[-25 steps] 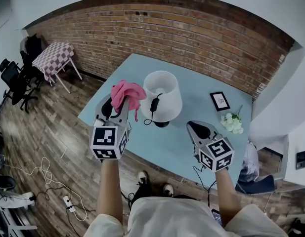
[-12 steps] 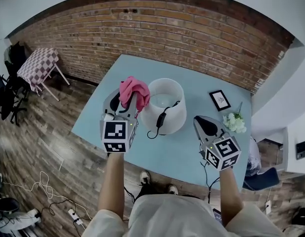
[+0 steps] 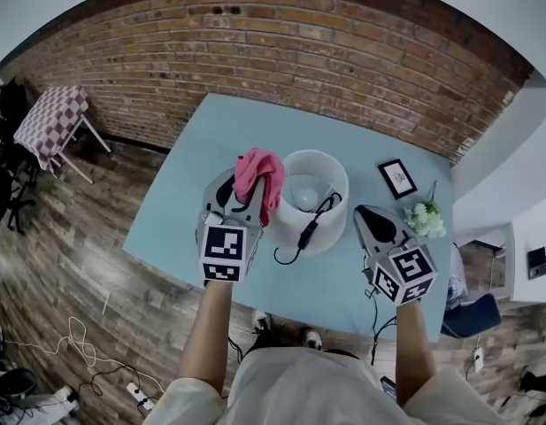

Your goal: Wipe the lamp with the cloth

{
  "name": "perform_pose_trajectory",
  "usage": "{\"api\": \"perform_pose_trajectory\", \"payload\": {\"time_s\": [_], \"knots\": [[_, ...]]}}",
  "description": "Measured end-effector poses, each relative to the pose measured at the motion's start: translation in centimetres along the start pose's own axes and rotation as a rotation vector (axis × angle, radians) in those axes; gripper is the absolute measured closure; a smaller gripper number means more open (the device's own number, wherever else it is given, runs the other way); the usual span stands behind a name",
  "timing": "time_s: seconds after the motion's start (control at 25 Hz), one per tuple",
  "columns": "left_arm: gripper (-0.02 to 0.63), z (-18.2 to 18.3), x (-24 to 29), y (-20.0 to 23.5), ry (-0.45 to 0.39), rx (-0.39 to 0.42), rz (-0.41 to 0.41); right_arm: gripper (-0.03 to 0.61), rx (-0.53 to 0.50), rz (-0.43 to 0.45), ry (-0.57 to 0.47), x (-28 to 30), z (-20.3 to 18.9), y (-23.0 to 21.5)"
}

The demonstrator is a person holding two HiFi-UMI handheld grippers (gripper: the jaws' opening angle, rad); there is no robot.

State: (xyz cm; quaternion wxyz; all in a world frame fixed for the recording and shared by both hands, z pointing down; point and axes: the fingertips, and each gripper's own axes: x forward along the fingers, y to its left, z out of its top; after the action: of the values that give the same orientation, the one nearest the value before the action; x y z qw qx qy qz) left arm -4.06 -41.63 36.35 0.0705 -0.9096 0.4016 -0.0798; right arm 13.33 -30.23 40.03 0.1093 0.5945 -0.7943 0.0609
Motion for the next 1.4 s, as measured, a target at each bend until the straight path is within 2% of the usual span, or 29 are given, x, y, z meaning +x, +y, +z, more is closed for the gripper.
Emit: {"api": "perform_pose_trajectory", "payload": {"time_s": [0.2, 0.56, 0.72, 1.0, 1.24, 1.4], "knots": [[0.453, -2.4, 0.3, -0.8, 0.019, -0.012, -0.035, 0.54, -0.004, -0.005, 0.015, 1.2, -0.4, 0.0], [0.451, -4.9, 0.6, -0.7, 0.038, -0.044, -0.035, 0.541, -0.006, -0.029, 0.067, 2.2, -1.7, -0.2], [0.453, -6.8, 1.0, -0.4, 0.072, -0.093, -0.024, 0.541, -0.023, -0.034, 0.071, 2.3, -1.3, -0.6], [0.452, -11.6, 1.5, -0.1, 0.162, -0.133, -0.005, 0.541, -0.044, -0.037, 0.055, 1.9, -0.5, -1.1], [0.451, -14.1, 1.5, 0.1, 0.208, -0.151, 0.01, 0.54, -0.1, 0.011, 0.034, 1.4, 0.6, -1.0], [0.451, -15.5, 1.3, 0.0, 0.237, -0.16, 0.022, 0.518, -0.176, 0.111, -0.006, 0.9, 2.4, -0.2]]}}
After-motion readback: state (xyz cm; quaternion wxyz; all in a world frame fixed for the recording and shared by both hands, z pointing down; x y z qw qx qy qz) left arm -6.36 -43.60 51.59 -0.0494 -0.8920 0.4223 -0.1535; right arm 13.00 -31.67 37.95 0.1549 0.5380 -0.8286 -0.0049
